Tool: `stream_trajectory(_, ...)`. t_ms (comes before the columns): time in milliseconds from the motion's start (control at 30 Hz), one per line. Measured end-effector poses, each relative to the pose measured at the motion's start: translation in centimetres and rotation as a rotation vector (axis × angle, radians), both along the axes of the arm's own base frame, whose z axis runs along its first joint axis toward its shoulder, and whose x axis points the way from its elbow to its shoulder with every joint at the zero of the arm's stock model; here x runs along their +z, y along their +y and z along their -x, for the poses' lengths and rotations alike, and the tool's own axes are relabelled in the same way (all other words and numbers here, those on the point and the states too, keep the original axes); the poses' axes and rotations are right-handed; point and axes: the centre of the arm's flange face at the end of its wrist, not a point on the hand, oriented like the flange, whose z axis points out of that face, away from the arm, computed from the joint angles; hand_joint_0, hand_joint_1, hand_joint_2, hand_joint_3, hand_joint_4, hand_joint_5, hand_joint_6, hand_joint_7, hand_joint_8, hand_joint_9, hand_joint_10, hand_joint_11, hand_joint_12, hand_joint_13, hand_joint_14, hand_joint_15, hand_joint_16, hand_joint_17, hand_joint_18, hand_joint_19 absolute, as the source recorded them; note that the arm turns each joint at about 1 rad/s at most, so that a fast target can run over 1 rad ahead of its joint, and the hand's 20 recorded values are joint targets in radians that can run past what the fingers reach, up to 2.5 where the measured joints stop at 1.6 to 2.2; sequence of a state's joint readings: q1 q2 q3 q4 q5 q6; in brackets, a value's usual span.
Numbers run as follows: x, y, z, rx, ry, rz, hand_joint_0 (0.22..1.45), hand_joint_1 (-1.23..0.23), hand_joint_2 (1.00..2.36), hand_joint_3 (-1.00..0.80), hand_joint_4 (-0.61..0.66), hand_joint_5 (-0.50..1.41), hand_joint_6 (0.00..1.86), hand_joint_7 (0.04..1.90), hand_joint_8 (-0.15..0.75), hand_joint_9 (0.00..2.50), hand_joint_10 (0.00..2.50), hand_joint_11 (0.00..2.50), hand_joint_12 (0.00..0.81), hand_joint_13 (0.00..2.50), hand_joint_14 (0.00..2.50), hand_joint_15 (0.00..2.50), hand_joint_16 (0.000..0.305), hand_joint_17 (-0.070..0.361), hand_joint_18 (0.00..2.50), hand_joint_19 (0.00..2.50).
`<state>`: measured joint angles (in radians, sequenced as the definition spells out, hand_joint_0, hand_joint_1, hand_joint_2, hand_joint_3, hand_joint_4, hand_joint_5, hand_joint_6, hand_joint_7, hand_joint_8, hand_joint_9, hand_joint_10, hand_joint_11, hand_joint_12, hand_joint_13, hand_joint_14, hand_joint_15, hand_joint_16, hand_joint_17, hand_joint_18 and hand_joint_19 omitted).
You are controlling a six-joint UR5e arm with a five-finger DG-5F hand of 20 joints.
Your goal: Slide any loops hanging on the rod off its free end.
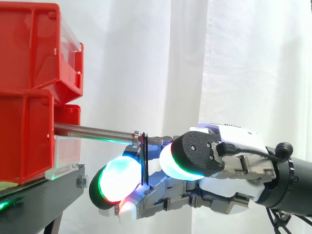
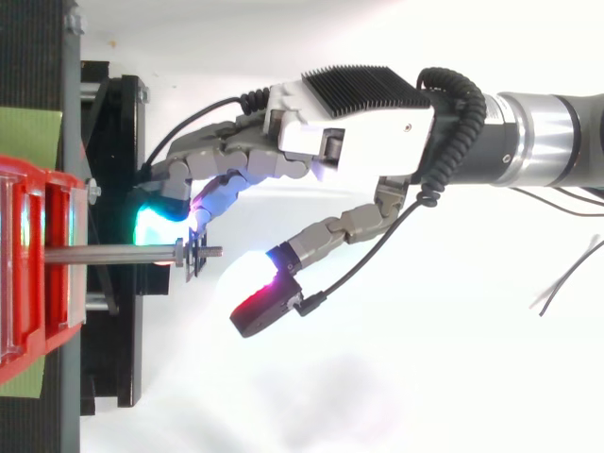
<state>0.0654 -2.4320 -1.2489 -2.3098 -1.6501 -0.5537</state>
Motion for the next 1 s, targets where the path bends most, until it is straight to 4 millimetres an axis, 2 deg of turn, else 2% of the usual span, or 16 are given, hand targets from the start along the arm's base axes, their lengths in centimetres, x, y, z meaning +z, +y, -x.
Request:
stream_trajectory(200, 0.0, -0.2, 0.0, 0.004, 0.001, 0.001, 0.59, -0.67, 1.02, -0.25, 0.16, -0.22, 0.8, 1.23, 0.262, 0.65, 0.01, 0.16, 0.257, 0.54, 0.0, 0.0, 0.041, 0.093, 0.49, 0.1)
stream_trajectory(300, -0.1, -0.3, 0.1, 0.005, 0.003, 0.0, 0.58, -0.67, 1.03, -0.17, 0.07, -0.22, 0.83, 1.25, 0.26, 0.65, 0.01, 0.16, 0.254, 0.55, 0.0, 0.0, 0.041, 0.093, 0.49, 0.11)
stream_trajectory(433, -0.1, -0.5, 0.1, 0.011, 0.005, -0.002, 0.57, -0.67, 1.03, -0.06, 0.01, -0.22, 0.85, 1.28, 0.257, 0.66, 0.01, 0.16, 0.254, 0.55, 0.0, 0.0, 0.041, 0.093, 0.49, 0.1)
stream_trajectory(1000, 1.4, -2.1, -0.1, 0.085, 0.087, -0.042, 0.57, -0.67, 1.03, -0.06, 0.02, -0.22, 0.86, 1.27, 0.255, 0.65, 0.0, 0.16, 0.254, 0.55, 0.0, 0.0, 0.041, 0.092, 0.48, 0.11)
